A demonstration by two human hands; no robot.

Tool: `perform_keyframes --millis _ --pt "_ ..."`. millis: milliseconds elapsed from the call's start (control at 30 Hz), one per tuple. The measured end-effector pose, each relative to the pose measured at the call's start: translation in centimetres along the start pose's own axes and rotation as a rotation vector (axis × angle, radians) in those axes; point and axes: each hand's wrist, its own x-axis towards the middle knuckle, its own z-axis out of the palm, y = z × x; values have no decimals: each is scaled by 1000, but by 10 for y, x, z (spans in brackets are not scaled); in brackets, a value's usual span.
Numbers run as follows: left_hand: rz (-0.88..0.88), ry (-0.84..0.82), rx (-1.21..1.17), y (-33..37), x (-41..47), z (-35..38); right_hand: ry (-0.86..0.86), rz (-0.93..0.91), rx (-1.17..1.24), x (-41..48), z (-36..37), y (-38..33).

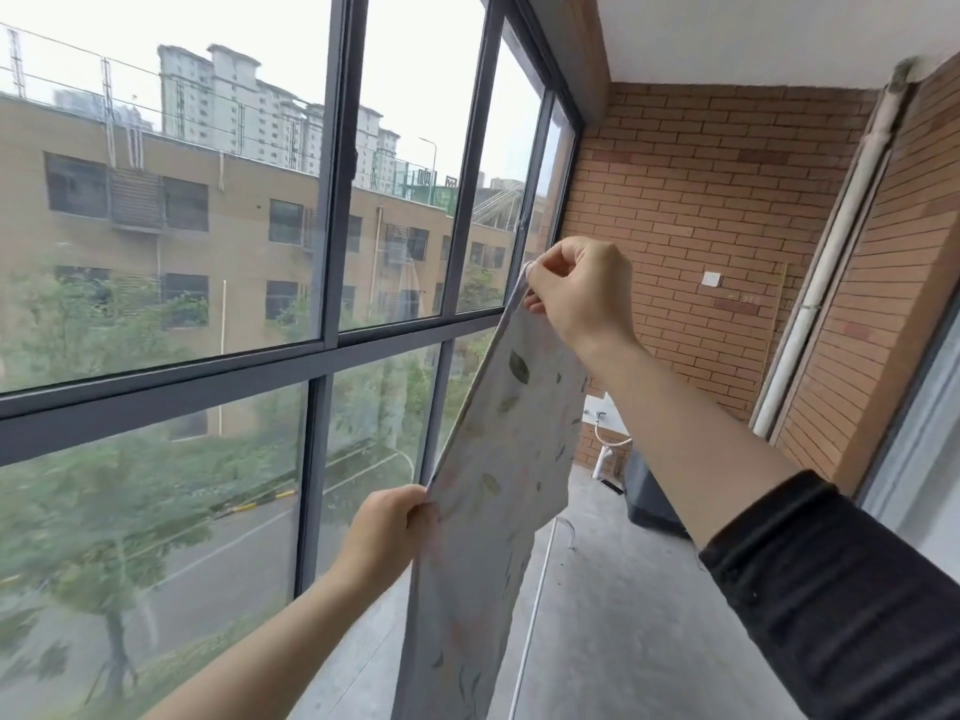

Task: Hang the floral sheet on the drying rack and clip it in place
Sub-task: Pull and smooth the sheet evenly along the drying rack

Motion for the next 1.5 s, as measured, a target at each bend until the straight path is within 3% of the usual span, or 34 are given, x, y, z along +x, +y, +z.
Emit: perform_keyframes --millis 233,633,833,1000,1100,1300,1500 --pt "-178 -122 51 -10 -18 8 -86 -18 -21 -20 22 0" --pt "-462 -268 -88 -26 -53 48 -120 105 -64 -76 24 40" --pt "-523 -320 -177 -36 -73 73 -121 278 -165 -129 9 90" --pt "-588 -294 -263 -40 -66 78 -320 350 -273 -164 2 117" --pt "-595 -290 -290 -38 -58 75 -466 391 -297 -184 10 128" --pt "-490 -350 -201 -28 -63 65 -365 507 -255 -196 4 141" --pt "-472 -306 -286 6 -54 58 -336 563 -233 -206 -16 155"
